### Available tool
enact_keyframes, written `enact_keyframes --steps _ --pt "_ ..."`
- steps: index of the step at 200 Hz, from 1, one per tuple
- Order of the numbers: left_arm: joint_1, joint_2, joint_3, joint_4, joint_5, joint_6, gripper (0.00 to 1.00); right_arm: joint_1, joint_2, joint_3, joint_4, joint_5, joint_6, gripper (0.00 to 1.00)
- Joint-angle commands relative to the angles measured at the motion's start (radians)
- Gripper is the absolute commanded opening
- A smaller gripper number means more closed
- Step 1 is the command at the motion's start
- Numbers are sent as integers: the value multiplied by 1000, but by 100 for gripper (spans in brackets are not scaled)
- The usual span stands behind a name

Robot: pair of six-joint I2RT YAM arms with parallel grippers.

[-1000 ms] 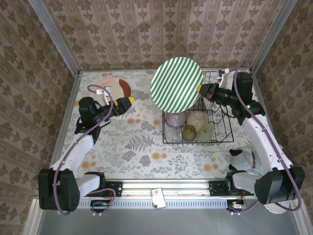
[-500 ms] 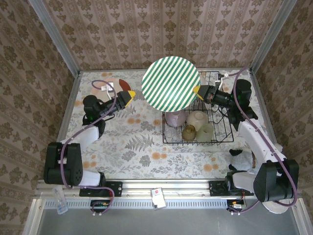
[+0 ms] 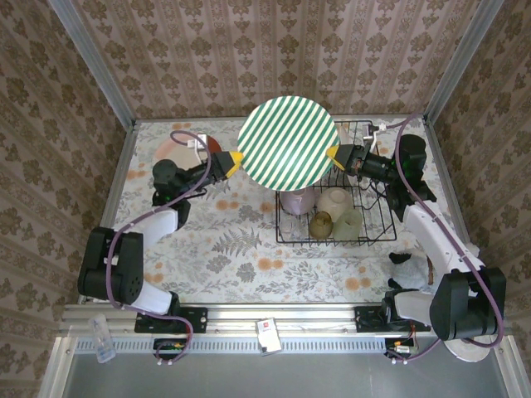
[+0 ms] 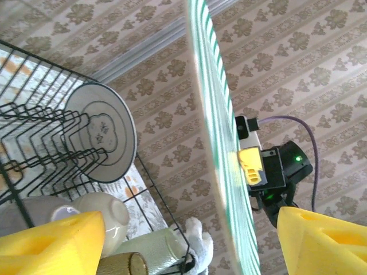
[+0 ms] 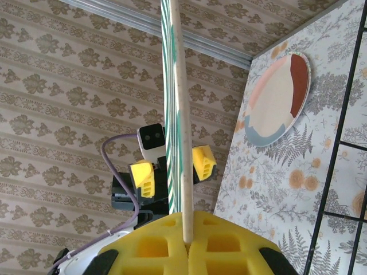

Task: Unload the mixed dishes from the dish rack

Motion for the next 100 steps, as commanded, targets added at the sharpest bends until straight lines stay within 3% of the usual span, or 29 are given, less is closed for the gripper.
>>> enact_keyframes --steps 1,30,100 --pt "-31 9 38 76 -14 -19 75 8 -4 -2 72 -32 1 0" --pt "-57 27 46 135 -19 -50 64 12 -8 -1 52 -30 -10 0" --pt "-77 19 51 142 -31 -79 22 17 -16 -1 18 -24 -33 0"
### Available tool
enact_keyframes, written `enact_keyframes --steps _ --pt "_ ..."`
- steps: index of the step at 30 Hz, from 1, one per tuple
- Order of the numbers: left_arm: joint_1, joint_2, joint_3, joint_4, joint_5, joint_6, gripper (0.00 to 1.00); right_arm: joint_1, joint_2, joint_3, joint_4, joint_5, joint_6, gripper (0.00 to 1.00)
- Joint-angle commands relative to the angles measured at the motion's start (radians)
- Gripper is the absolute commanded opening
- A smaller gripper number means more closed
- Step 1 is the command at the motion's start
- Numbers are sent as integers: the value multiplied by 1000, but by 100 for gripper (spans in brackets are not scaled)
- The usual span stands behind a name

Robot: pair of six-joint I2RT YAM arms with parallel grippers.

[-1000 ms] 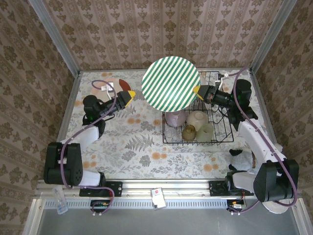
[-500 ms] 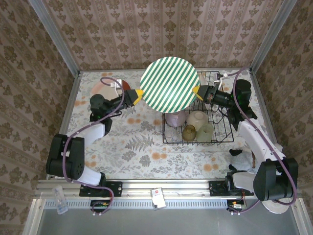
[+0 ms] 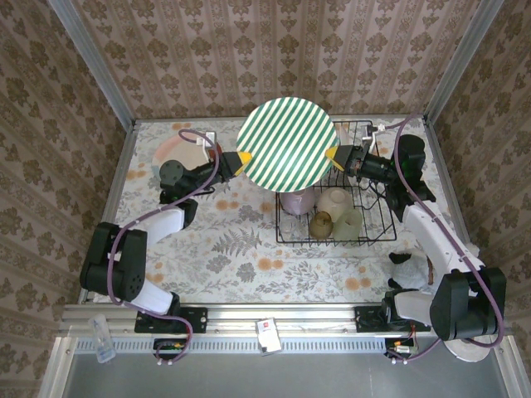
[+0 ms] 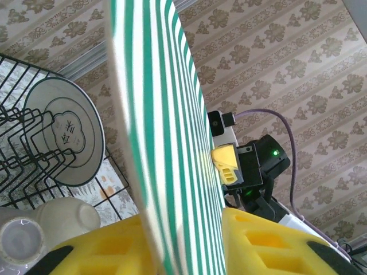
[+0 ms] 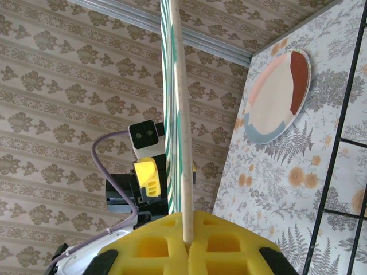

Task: Unload the mixed dishes from the dish rack

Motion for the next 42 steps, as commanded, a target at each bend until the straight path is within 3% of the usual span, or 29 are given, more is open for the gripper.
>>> enact_keyframes --steps 1,6,17,21,27,29,32,42 --pt "-10 -8 28 52 -8 -9 21 10 -16 -1 27 -24 -22 0" --pt "-13 -5 27 47 -26 -31 0 18 -13 3 27 -24 -25 0" --pt "-18 -10 21 44 -76 -53 0 20 -21 10 7 -22 -34 0" --pt "-18 -10 22 44 -80 -51 0 22 -21 9 9 -26 -37 14" --pt "-15 -7 20 43 -89 -49 0 28 -30 8 23 -32 -37 57" --pt "-15 -4 21 44 -92 -51 0 30 -33 7 19 -28 -40 79" --pt "-12 -4 25 43 -92 -52 0 33 -35 6 19 -27 -44 99" --pt "63 -48 51 -40 -109 -10 0 39 -54 3 6 -11 -70 100"
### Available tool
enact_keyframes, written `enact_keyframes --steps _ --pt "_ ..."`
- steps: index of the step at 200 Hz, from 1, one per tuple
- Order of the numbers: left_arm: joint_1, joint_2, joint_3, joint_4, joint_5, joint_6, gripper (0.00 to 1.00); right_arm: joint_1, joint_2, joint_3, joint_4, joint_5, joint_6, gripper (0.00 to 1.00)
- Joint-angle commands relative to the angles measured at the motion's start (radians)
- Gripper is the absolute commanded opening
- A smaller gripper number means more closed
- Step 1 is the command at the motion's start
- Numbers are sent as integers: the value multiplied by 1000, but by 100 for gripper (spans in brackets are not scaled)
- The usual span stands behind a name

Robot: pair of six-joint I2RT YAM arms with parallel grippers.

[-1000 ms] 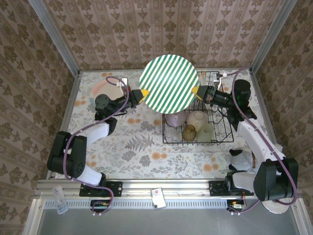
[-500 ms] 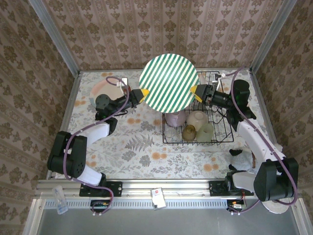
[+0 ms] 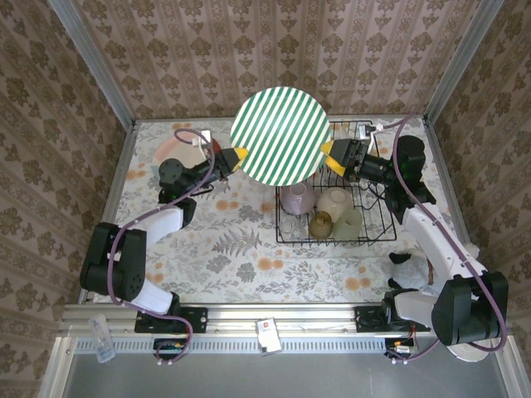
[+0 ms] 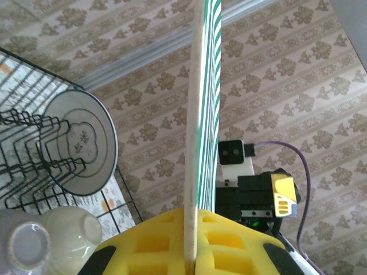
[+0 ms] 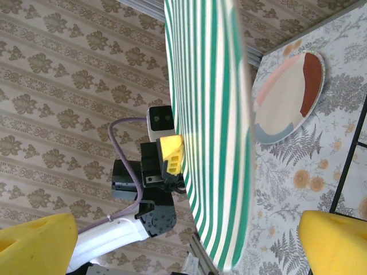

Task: Unload the mixed dishes from the dish rack

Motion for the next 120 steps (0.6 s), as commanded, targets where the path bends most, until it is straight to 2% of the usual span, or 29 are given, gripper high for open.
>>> enact_keyframes --steps 1,120 --pt "47 -58 51 -9 -31 58 0 8 -29 3 -2 -4 -30 100" --pt "417 -168 -63 -154 -10 48 0 154 -61 71 -235 38 -294 100"
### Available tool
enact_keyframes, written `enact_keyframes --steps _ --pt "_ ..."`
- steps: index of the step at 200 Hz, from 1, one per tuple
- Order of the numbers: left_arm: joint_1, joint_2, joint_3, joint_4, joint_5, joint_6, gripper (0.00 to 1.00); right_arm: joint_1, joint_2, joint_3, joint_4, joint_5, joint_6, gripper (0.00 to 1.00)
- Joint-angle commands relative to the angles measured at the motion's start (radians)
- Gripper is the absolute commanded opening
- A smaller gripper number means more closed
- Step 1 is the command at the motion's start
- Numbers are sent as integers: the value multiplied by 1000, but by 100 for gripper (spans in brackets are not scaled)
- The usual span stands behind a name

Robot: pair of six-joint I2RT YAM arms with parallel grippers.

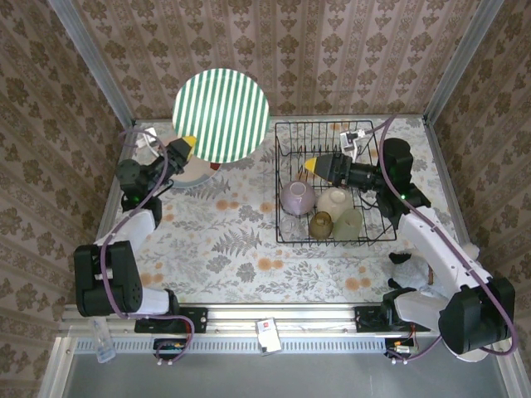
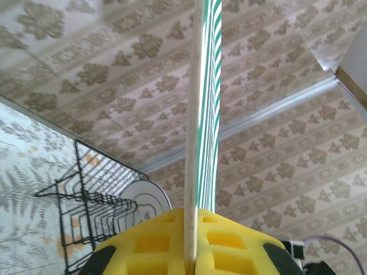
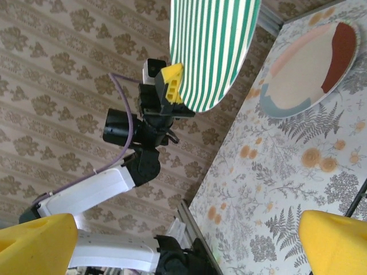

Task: Unload the mixed dishes from the dish rack

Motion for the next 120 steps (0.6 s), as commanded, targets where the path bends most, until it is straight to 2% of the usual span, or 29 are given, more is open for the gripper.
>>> enact_keyframes --steps 1,52,95,120 --pt "67 -45 -28 -21 12 15 0 21 -22 39 -82 29 -98 100" --pt "211 -19 -42 -159 19 47 0 47 -27 43 -142 43 -154 100" --pt "279 90 -25 -210 6 80 0 60 -52 37 -183 49 -193 100" --pt "301 212 -17 -96 11 23 0 67 -61 39 -221 51 -219 100"
